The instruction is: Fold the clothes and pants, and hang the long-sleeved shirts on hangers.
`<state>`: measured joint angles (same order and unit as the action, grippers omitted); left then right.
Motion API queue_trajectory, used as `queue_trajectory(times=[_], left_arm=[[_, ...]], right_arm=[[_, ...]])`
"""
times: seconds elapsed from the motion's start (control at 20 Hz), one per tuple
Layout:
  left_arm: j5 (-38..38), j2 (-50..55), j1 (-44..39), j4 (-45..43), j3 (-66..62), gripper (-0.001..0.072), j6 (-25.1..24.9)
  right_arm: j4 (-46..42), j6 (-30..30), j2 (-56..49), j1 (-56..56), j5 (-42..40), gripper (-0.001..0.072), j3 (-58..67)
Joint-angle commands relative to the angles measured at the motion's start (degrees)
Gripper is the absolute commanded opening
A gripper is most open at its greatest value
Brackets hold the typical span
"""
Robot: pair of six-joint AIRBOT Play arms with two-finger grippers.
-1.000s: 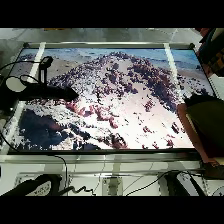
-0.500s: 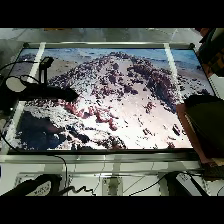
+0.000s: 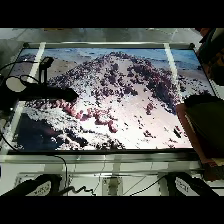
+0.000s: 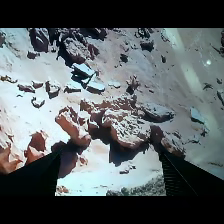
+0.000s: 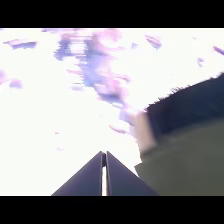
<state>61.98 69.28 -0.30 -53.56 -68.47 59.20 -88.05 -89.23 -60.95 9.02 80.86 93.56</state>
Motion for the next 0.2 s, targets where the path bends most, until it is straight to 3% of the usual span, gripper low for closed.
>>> queue_trajectory(times=[0.0,0.15], left_arm=[[0.0,0.0,0.0,0.0,0.0,0.0694,0.0],[0.0,0.0,0.0,0.0,0.0,0.0694,0.0]], right_arm=[[-0.7,0.4,-1.6,-11.1,-1.7,0.004,0.0],[-0.7,0.4,-3.0,-15.3,-0.6,0.0041,-0.1]])
